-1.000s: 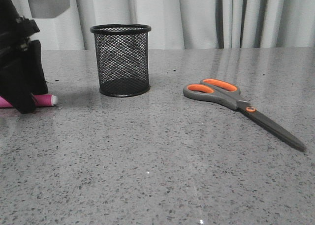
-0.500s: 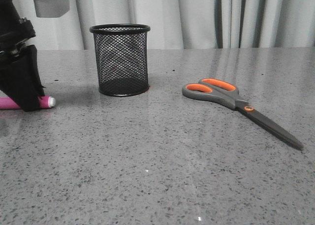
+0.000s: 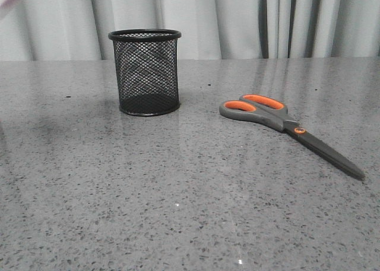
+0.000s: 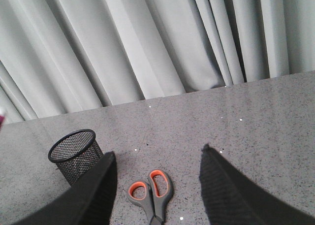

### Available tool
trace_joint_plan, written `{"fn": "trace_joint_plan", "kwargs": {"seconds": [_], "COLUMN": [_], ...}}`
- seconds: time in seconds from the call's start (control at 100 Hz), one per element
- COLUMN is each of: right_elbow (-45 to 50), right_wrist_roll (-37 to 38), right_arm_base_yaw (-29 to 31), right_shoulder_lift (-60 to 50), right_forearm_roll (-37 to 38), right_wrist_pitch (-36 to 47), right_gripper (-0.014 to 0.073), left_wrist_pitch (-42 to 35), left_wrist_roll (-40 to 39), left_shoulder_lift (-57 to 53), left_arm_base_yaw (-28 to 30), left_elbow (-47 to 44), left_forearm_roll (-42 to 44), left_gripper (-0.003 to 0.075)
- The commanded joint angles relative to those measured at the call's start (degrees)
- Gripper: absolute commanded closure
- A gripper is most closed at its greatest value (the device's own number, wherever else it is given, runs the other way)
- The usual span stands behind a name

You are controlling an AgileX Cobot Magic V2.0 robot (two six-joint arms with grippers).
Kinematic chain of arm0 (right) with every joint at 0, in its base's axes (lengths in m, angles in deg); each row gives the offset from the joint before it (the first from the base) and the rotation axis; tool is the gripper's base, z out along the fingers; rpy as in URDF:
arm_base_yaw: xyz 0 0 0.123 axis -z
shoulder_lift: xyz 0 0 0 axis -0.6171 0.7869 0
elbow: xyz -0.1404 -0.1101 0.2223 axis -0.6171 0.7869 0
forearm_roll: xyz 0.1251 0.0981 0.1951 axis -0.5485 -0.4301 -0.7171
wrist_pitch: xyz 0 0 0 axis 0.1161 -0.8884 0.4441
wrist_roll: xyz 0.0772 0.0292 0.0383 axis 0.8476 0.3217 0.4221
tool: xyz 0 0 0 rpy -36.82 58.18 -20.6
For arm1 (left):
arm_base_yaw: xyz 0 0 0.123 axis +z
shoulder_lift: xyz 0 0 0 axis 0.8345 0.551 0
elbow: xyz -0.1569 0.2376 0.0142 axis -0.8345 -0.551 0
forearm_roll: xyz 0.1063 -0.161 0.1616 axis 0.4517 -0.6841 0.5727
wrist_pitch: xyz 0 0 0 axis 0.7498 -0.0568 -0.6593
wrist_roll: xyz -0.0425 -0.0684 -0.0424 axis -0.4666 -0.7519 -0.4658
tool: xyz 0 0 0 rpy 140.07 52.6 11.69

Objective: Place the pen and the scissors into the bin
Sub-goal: 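Lift the pink marker upright with the left gripper over the mesh cup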

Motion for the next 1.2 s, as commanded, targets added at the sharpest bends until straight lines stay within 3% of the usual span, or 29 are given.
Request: {"fn": "trace_joint_plan", "kwargs": {"seconds": [0.0, 0.24, 0.33, 0.51, 0.89, 1.19], "right_elbow": [-1.80, -1.80, -1.80, -1.80, -1.57, -1.57], "right_wrist_roll": [-0.67, -0.67, -0.67, -0.67, -0.86, -0.86], "right_arm_base_yaw": [-0.05, -0.05, -0.05, -0.05, -0.05, -0.05], "right_shoulder_lift": [0.99, 0.99, 0.99, 0.99, 0.99, 0.99], "right_forearm_roll": [0.47, 0.47, 0.47, 0.57, 0.57, 0.57], "right_wrist_pitch": [3.94, 3.90, 3.81, 3.65, 3.10, 2.60], "right_gripper": [0.0246, 0.0246, 0.0246, 0.0246, 0.0246, 0.0246], "left_wrist_pitch": [-4.89, -5.16, -3.58, 6.75, 10.87, 12.24], "left_wrist_roll": [4.45, 31.90, 32.67, 32.89, 41.15, 40.22], "left_shoulder_lift": [-2.39, -1.89, -0.34, 5.55, 12.82, 19.86], "left_arm_base_yaw": [0.21, 0.11, 0.11, 0.11, -0.24, -1.01], "left_elbow": [1.40, -2.62, -4.12, -5.39, -1.91, 6.18], "left_forearm_roll": [-15.51, -58.81, -58.81, -58.81, -58.81, -58.81], "left_gripper": [0.0739, 0.0739, 0.0739, 0.0739, 0.0739, 0.0739]}}
